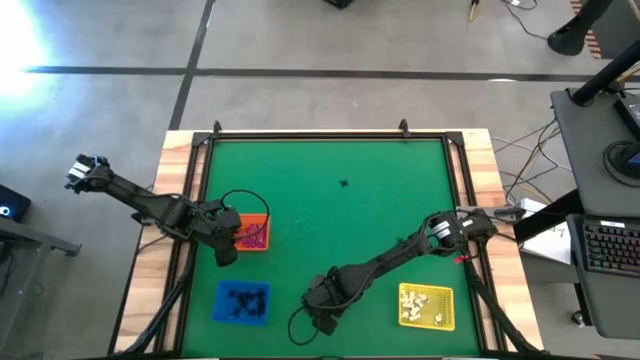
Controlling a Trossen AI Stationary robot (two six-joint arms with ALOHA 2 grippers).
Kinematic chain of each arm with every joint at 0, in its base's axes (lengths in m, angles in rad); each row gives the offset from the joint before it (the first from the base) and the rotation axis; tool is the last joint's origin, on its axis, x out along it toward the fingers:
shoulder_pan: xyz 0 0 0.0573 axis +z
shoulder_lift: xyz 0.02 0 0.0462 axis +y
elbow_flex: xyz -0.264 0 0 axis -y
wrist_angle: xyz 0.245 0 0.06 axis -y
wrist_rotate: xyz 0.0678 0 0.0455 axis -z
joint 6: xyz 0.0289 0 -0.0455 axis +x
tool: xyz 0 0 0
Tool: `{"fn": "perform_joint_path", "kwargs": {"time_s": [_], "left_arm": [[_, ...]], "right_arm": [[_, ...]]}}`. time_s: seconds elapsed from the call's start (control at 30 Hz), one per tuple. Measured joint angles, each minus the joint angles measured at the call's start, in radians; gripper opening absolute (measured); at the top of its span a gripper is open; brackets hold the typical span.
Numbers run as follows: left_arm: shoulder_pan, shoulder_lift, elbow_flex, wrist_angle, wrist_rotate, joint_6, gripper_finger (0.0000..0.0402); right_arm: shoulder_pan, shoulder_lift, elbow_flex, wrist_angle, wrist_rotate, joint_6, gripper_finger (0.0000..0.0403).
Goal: Sort Halloween decoration
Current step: Put the black spider toy into the blue bin
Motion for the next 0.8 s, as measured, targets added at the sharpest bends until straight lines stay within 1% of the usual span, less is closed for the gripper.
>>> {"fn": "perform_joint_path", "kwargs": {"time_s": [0.13, 0.27, 0.5, 0.63, 0.8], "left_arm": [[0.000, 0.000, 0.013, -0.003, 0.000, 0.000, 0.0094], [0.000, 0.000, 0.042, -0.002, 0.000, 0.023, 0.0094], [0.000, -0.001, 0.079, -0.006, -0.003, 0.030, 0.0094], [0.000, -0.001, 0.082, -0.008, -0.004, 0.030, 0.0094], [0.000, -0.001, 0.082, -0.008, -0.004, 0.030, 0.0094]], "right_arm": [[-0.001, -0.007, 0.054, -0.018, -0.002, -0.024, 0.0010], [-0.002, -0.008, 0.121, 0.008, 0.038, -0.028, 0.0010], [-0.007, -0.007, 0.247, 0.043, 0.075, -0.046, 0.0009], [-0.021, -0.007, 0.272, 0.145, 0.088, -0.054, 0.0009], [-0.055, -0.005, 0.271, 0.345, 0.087, -0.053, 0.0009]]}}
